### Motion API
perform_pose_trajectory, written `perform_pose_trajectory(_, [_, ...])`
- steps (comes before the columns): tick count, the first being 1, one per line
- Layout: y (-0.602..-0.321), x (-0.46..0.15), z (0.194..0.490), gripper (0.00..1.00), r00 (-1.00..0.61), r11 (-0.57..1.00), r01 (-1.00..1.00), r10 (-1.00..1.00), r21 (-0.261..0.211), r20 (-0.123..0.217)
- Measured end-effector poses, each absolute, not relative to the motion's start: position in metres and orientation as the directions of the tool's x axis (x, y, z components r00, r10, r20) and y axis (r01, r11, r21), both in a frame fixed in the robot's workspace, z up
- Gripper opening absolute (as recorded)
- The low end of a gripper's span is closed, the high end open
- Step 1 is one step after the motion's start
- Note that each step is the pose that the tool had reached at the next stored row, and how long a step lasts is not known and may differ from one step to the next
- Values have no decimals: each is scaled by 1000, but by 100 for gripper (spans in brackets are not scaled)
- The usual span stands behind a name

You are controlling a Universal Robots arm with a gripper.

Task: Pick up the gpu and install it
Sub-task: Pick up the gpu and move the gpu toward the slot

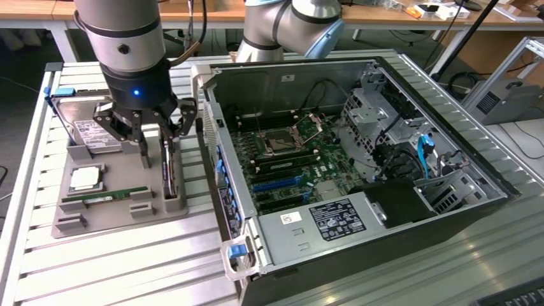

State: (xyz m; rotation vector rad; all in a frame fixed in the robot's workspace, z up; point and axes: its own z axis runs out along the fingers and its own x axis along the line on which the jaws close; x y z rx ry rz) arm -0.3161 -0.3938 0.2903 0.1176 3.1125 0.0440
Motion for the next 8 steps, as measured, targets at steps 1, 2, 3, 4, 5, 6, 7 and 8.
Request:
perform_pose_trajectory(1, [-394,-316,290,48,-997,997,75,76,29,-26])
perform_pose_trajectory(2, [-394,-316,290,48,-997,997,75,76,29,-26])
perform_pose_trajectory(3, [-394,-316,289,48,-997,997,75,76,28,-26])
perform_pose_trajectory(4, [-394,-316,289,48,-997,997,75,76,28,-26])
perform_pose_trajectory(5, [-393,-316,289,48,-997,997,75,76,27,-26])
perform_pose_trajectory(6, [-393,-316,288,48,-997,997,75,76,27,-26])
perform_pose_trajectory(7, [-393,-316,288,48,-997,997,75,76,26,-26])
perform_pose_trajectory(8, [-393,-316,288,48,-997,997,75,76,26,-26])
